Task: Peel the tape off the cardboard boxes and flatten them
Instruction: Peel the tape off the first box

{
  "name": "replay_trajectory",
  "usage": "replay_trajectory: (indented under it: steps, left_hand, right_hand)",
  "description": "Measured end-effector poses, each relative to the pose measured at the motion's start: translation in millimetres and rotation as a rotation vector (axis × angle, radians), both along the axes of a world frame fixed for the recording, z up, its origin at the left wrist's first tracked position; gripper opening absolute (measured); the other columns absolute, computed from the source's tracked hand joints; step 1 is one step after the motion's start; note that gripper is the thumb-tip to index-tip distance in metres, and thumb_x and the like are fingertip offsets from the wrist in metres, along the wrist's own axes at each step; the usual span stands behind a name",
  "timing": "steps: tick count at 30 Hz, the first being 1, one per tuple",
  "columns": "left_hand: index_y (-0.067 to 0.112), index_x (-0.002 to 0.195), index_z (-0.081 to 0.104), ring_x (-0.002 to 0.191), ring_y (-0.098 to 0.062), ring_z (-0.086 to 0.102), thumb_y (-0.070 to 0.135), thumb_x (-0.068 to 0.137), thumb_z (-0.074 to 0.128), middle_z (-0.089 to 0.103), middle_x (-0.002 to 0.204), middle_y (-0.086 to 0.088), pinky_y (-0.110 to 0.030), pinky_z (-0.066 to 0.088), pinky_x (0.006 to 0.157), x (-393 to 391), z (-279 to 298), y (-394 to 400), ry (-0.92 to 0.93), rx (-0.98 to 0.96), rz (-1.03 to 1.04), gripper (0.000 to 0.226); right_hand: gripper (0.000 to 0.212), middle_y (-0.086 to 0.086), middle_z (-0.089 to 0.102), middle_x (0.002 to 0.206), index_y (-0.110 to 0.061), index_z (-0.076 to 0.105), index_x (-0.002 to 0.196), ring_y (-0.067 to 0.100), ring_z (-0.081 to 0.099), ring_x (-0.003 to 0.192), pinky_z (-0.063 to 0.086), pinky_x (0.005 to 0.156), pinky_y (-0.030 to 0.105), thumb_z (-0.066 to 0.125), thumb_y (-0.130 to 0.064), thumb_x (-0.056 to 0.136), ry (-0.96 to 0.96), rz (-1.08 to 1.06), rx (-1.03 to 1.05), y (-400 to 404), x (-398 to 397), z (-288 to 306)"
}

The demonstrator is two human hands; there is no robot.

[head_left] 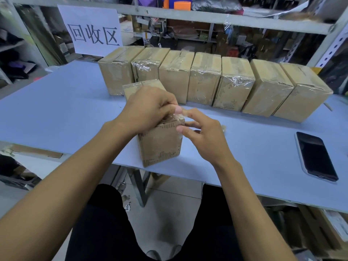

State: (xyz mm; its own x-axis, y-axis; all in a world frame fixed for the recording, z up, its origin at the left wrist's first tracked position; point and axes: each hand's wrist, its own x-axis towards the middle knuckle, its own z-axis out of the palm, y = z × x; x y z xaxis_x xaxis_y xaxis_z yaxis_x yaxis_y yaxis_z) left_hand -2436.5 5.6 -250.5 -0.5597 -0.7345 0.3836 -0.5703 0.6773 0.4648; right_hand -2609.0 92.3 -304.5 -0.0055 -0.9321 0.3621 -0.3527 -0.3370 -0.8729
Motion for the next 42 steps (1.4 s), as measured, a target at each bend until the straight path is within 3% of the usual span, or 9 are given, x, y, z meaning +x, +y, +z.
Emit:
replay_trajectory:
  steps: [4, 9, 13, 19, 24, 28, 32, 36, 42]
  left_hand:
    - [0.027, 0.076, 0.068, 0.072, -0.007, 0.060, 0.048, 0.085, 0.057, 0.066, 0.071, 0.011, -0.038, 0.050, 0.069, -1.7, -4.7, -0.2, 0.047, 0.015, -0.084, 0.025]
    - [0.014, 0.080, 0.074, 0.069, -0.004, 0.060, 0.038, 0.085, 0.061, 0.068, 0.071, 0.006, -0.018, 0.041, 0.063, 0.4, -4.2, -0.8, 0.112, 0.076, -0.129, 0.028]
    - [0.013, 0.080, 0.074, 0.072, -0.012, 0.062, 0.040, 0.085, 0.062, 0.069, 0.072, 0.001, -0.025, 0.044, 0.066, 0.1, -4.3, -0.4, 0.131, 0.088, -0.133, 0.030]
    - [0.017, 0.079, 0.074, 0.069, -0.011, 0.061, 0.042, 0.085, 0.061, 0.068, 0.071, 0.003, -0.037, 0.048, 0.068, -0.9, -4.6, 0.2, 0.130, 0.098, -0.126, 0.029]
    - [0.018, 0.080, 0.074, 0.072, -0.014, 0.062, 0.043, 0.085, 0.061, 0.068, 0.072, 0.003, -0.042, 0.050, 0.069, 0.9, -4.4, -0.5, 0.124, 0.099, -0.134, 0.029]
    - [0.019, 0.079, 0.073, 0.072, -0.016, 0.061, 0.044, 0.086, 0.061, 0.067, 0.072, 0.001, -0.044, 0.049, 0.069, 1.2, -4.4, -0.4, 0.119, 0.094, -0.135, 0.028]
    - [0.023, 0.074, 0.069, 0.070, -0.016, 0.060, 0.043, 0.086, 0.061, 0.066, 0.071, -0.001, -0.042, 0.048, 0.068, -0.3, -4.3, -0.2, 0.121, 0.094, -0.136, 0.025]
    - [0.020, 0.075, 0.070, 0.072, -0.016, 0.060, 0.044, 0.085, 0.060, 0.067, 0.073, -0.001, -0.042, 0.048, 0.070, -0.1, -4.6, 0.4, 0.112, 0.093, -0.122, 0.027]
    - [0.017, 0.078, 0.071, 0.073, -0.019, 0.061, 0.043, 0.086, 0.061, 0.068, 0.074, -0.003, -0.044, 0.050, 0.070, 0.2, -4.6, -0.2, 0.124, 0.111, -0.124, 0.028]
  right_hand:
    - [0.033, -0.016, 0.074, 0.103, -0.038, 0.067, 0.104, 0.004, 0.072, 0.094, 0.058, 0.074, 0.021, 0.084, -0.020, 0.081, -0.059, -0.077, -0.042, -1.7, 12.1, -4.4]
    - [0.033, -0.007, 0.078, 0.101, -0.025, 0.070, 0.127, 0.000, 0.070, 0.090, 0.056, 0.081, 0.031, 0.067, -0.018, 0.095, -0.015, -0.178, -0.101, -1.8, 13.6, -12.6]
    - [0.034, 0.009, 0.076, 0.096, -0.032, 0.063, 0.135, 0.028, 0.069, 0.089, 0.057, 0.082, 0.052, 0.053, -0.034, 0.102, 0.099, -0.188, -0.132, -3.5, 11.3, -20.2]
    - [0.038, -0.010, 0.075, 0.105, -0.022, 0.071, 0.120, 0.003, 0.071, 0.098, 0.056, 0.078, 0.020, 0.080, -0.013, 0.084, -0.058, -0.108, -0.048, 1.9, 12.0, -13.0]
    - [0.032, -0.010, 0.077, 0.104, -0.015, 0.075, 0.117, 0.007, 0.073, 0.098, 0.059, 0.090, 0.037, 0.071, -0.002, 0.088, -0.150, -0.089, -0.082, -4.8, 7.5, -14.3]
    - [0.035, -0.031, 0.071, 0.098, -0.029, 0.066, 0.121, -0.004, 0.069, 0.096, 0.059, 0.086, 0.027, 0.063, -0.005, 0.095, -0.063, -0.058, -0.106, -2.6, 2.5, -12.7]
    - [0.040, -0.011, 0.071, 0.120, -0.023, 0.069, 0.125, 0.007, 0.067, 0.109, 0.058, 0.087, 0.029, 0.077, -0.016, 0.087, -0.073, -0.025, 0.027, -2.6, -3.0, -27.8]
    - [0.026, -0.010, 0.076, 0.102, -0.027, 0.073, 0.102, 0.007, 0.070, 0.097, 0.055, 0.081, 0.022, 0.078, -0.009, 0.083, -0.133, -0.066, 0.045, -1.1, 3.8, -41.3]
    - [0.023, -0.020, 0.076, 0.091, -0.021, 0.076, 0.108, 0.002, 0.070, 0.088, 0.052, 0.081, 0.019, 0.069, -0.005, 0.092, -0.122, -0.045, 0.011, -6.5, -8.6, -42.0]
